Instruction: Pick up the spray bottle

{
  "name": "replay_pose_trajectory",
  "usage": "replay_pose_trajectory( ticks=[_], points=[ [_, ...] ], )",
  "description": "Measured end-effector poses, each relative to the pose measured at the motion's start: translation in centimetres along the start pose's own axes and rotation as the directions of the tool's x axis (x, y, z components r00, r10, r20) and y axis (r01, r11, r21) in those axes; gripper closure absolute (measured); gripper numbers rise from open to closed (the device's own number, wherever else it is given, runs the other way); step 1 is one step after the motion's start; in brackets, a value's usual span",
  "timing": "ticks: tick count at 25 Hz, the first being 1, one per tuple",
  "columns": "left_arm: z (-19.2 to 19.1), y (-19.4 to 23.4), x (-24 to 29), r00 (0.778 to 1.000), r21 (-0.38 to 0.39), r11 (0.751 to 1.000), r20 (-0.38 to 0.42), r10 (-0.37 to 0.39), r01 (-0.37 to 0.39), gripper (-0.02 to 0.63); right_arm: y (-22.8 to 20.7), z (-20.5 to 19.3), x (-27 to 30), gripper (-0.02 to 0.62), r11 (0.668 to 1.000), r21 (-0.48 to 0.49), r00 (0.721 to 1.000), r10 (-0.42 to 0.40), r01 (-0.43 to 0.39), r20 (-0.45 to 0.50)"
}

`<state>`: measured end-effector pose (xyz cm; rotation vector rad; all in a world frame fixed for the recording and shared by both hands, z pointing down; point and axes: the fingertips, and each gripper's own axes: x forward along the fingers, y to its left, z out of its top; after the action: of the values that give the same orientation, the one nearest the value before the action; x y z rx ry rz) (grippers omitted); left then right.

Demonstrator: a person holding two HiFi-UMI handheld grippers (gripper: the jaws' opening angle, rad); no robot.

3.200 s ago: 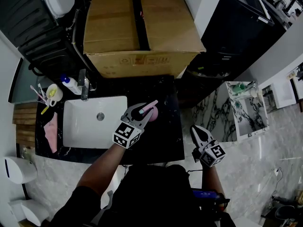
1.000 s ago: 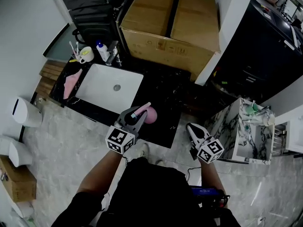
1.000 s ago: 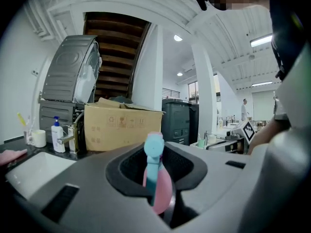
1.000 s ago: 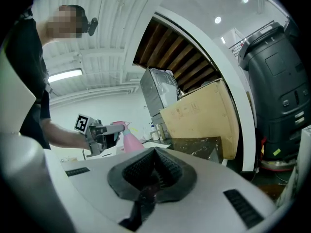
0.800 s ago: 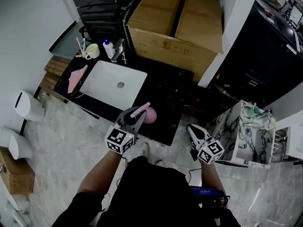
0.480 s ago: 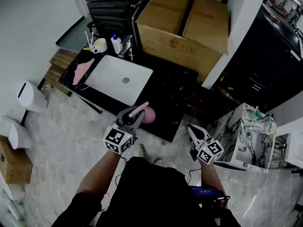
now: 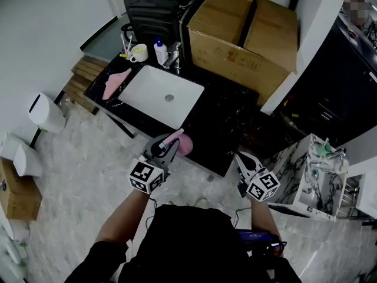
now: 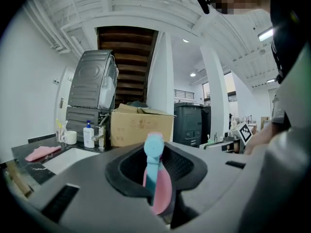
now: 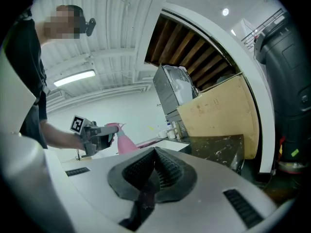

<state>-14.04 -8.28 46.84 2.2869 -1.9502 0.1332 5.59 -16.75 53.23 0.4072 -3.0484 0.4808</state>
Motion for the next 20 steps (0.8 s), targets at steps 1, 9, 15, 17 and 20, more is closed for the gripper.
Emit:
replay_pose_trajectory(
  ticks=[1, 9, 15, 17, 20],
  points=[
    [-0.1, 0.3, -0.6, 1.000, -0.002, 1.000, 0.000, 0.004, -0.004, 0.511, 0.5, 0.0, 0.3, 0.569, 1.000, -0.001, 1.000, 0.004, -0.004, -0.001],
    [-1.4, 3.9, -6.4, 0.999, -0.027, 0.999, -0.007, 0.046, -0.046, 0.511, 5.4, -1.2, 3.8, 0.569, 0.999, -0.005, 0.999, 0.036, -0.036, -0.028],
    [-2.8, 6.6, -10.5, 0.996, -0.049, 0.995, -0.025, 0.090, -0.091, 0.511, 9.0, -1.4, 6.3, 0.569, 0.996, -0.020, 0.996, 0.084, -0.084, -0.041],
    [-3.2, 7.5, -11.8, 0.994, -0.055, 0.993, -0.024, 0.103, -0.104, 0.511, 10.2, -1.4, 7.3, 0.569, 0.995, -0.026, 0.994, 0.097, -0.099, -0.046],
    [-4.0, 8.6, -13.7, 0.992, -0.064, 0.990, -0.023, 0.126, -0.127, 0.511, 11.8, -1.9, 8.6, 0.569, 0.992, -0.034, 0.991, 0.117, -0.120, -0.060]
  ],
)
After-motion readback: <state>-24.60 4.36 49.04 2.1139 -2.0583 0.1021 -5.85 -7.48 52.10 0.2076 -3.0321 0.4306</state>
